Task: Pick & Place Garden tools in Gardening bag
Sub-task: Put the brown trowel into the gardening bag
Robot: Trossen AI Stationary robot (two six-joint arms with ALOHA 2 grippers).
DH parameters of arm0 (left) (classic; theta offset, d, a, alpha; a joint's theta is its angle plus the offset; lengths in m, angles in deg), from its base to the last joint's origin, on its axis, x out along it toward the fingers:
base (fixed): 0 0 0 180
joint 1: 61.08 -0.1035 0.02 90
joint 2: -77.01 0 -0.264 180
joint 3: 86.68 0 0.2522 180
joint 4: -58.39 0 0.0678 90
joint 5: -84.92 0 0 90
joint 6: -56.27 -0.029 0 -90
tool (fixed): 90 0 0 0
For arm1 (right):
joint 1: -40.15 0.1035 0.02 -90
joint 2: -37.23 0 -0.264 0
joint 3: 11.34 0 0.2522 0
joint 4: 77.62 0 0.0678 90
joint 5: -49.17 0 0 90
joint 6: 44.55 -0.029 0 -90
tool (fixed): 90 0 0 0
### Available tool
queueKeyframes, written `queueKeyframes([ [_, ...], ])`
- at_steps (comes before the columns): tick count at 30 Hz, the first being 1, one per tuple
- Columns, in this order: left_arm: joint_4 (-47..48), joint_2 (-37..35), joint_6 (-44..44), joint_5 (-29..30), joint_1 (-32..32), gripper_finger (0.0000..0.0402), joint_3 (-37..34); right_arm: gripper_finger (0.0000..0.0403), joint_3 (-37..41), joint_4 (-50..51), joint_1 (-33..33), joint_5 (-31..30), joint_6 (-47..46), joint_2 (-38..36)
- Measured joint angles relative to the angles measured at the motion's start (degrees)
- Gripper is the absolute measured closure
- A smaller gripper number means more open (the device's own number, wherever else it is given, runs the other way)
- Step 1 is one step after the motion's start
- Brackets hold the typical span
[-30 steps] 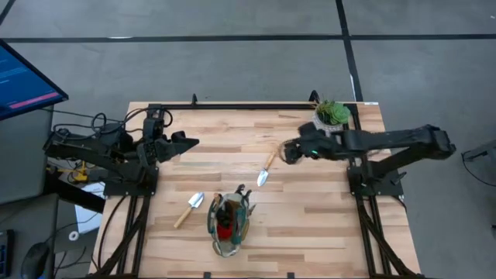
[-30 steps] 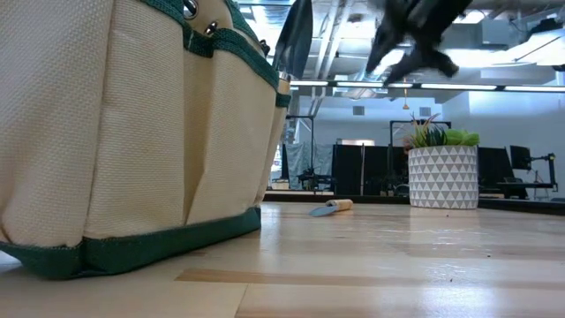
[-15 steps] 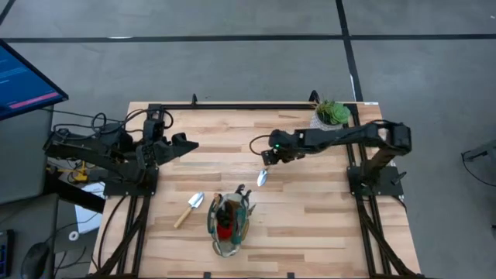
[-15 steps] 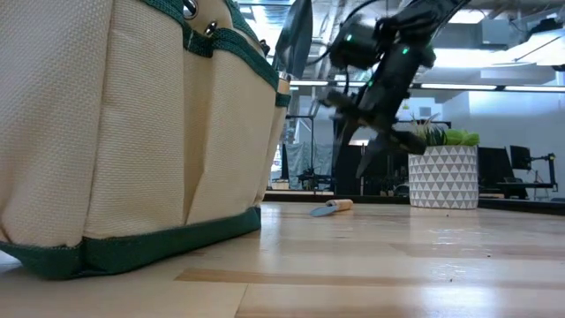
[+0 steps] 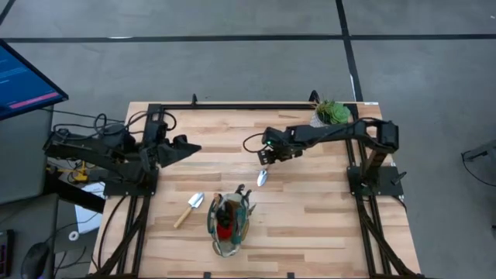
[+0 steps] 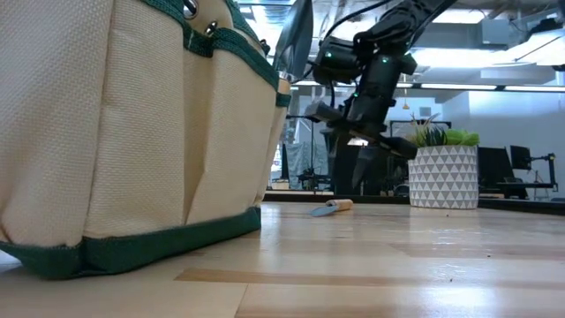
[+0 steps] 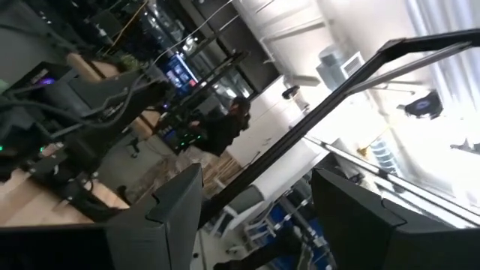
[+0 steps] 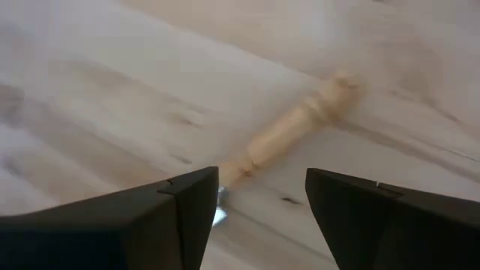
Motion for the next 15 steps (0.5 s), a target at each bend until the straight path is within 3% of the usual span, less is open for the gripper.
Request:
queueKeyframes([
  [15,1.2,0.0,-1.4,-1.4,0.0,0.0183,0.0,0.0209,-0.6,-0.3,0.2,2.1,-7.2,3.2],
])
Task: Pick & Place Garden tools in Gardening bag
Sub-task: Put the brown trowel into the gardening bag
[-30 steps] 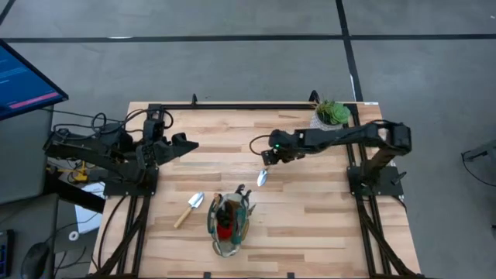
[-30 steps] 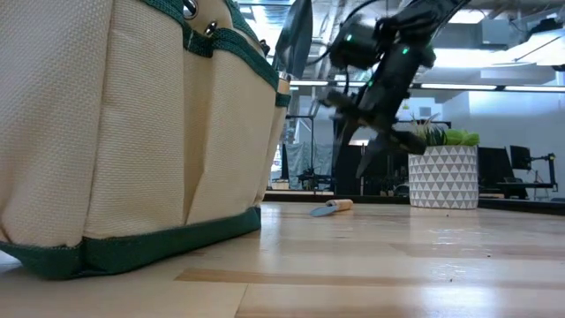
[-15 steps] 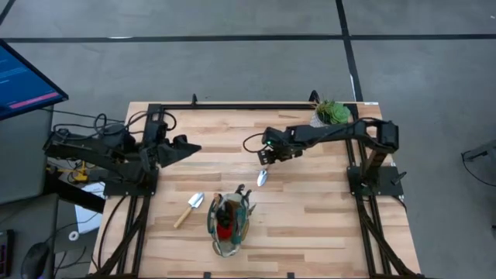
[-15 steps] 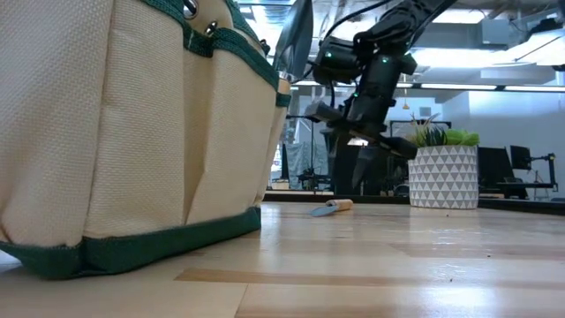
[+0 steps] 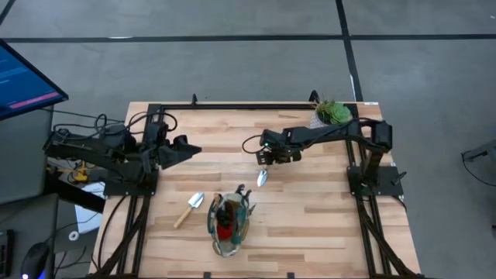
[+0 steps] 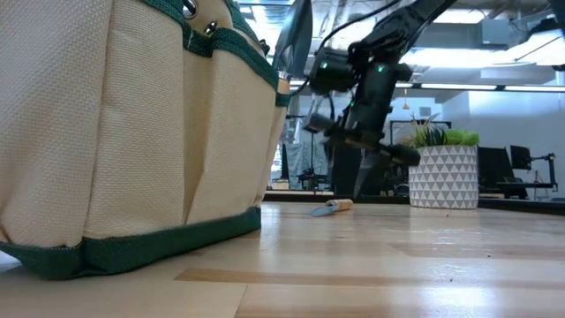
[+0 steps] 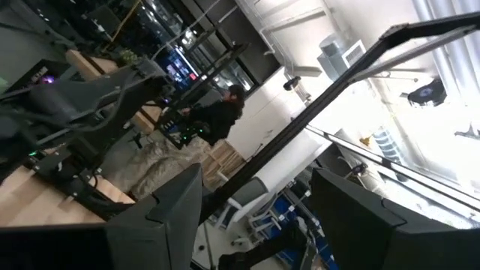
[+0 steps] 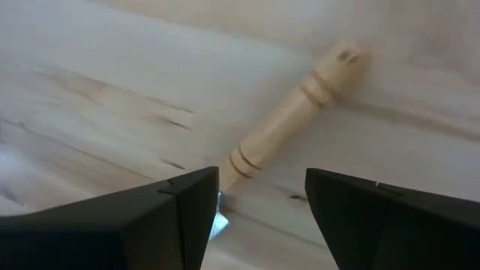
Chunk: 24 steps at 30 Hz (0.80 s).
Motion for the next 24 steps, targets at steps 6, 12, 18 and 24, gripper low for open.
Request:
queueKeyframes([
  [6,-0.1,0.0,-0.1,-2.6,0.0,0.0183,0.0,0.0210,-2.7,-0.6,0.6,2.3,-0.2,4.9],
  [12,-0.1,0.0,-0.2,-3.8,0.0,0.0183,0.0,0.0222,-6.4,2.1,-0.5,0.6,0.8,6.2],
  [18,-0.1,0.0,-0.2,-5.7,0.0,0.0183,0.0,0.0250,-6.9,4.4,-3.3,1.8,1.7,6.2],
  [24,-0.1,0.0,-0.2,-6.4,0.0,0.0183,0.0,0.0261,-6.9,5.5,-2.7,0.9,3.0,6.2],
])
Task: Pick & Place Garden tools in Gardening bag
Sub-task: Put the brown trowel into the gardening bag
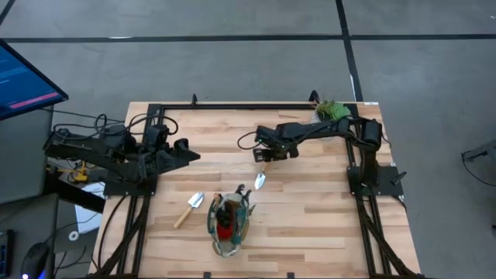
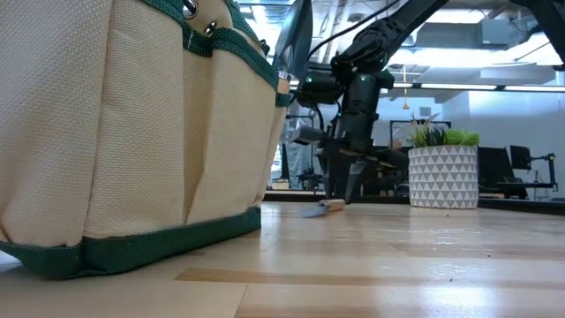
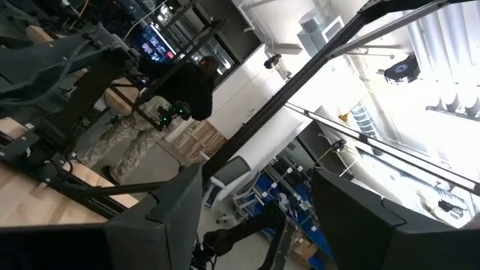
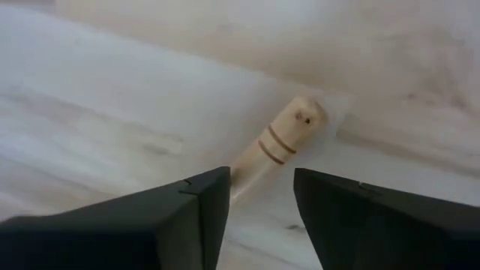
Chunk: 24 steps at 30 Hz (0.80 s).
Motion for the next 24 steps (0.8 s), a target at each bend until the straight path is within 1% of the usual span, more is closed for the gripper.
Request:
queueKeyframes([
  [7,0.0,0.0,0.0,-0.1,0.0,0.0183,0.0,0.0243,0.0,6.4,-1.3,-0.5,8.7,0.0],
  [10,0.0,0.0,0.0,-0.2,0.0,0.0183,0.0,0.0231,0.0,7.9,-1.0,-0.7,10.3,-1.0],
  [14,-0.1,0.0,0.0,-0.2,0.0,0.0183,0.0,0.0214,0.0,9.0,-0.1,-3.3,10.2,-2.9],
  [17,-0.1,0.0,0.0,-0.2,0.0,0.0183,0.0,0.0202,0.0,11.0,0.4,-5.2,7.8,-3.9],
  [20,-0.1,0.0,0.0,-0.1,0.0,0.0183,0.0,0.0196,0.0,11.8,0.5,-5.6,6.1,-4.0],
  [24,-0.1,0.0,0.2,0.0,0.0,0.0183,0.0,0.0194,0.1,9.3,1.3,-6.5,4.4,-4.0],
])
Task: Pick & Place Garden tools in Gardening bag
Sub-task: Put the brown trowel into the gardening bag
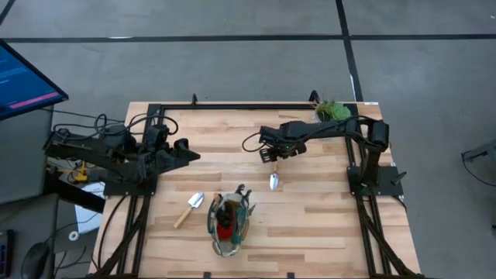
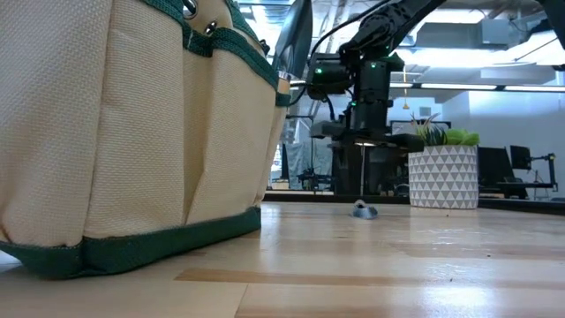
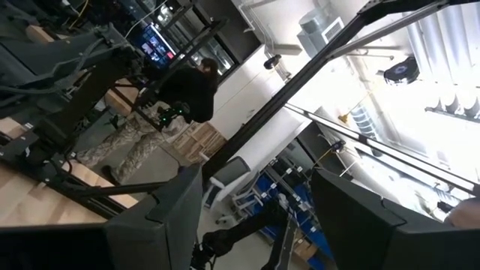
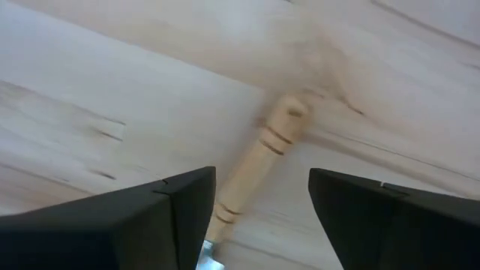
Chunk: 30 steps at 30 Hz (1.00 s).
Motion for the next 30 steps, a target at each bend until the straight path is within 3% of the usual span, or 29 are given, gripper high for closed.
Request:
queueKeyframes([
  [18,-0.1,0.0,0.7,0.0,0.0,0.0183,0.0,0.0207,4.9,-7.2,0.7,-1.2,-5.4,0.0],
  [30,-0.2,0.0,0.7,0.0,0.0,0.0183,0.0,0.0252,7.7,-8.4,2.4,0.1,-6.9,0.0],
])
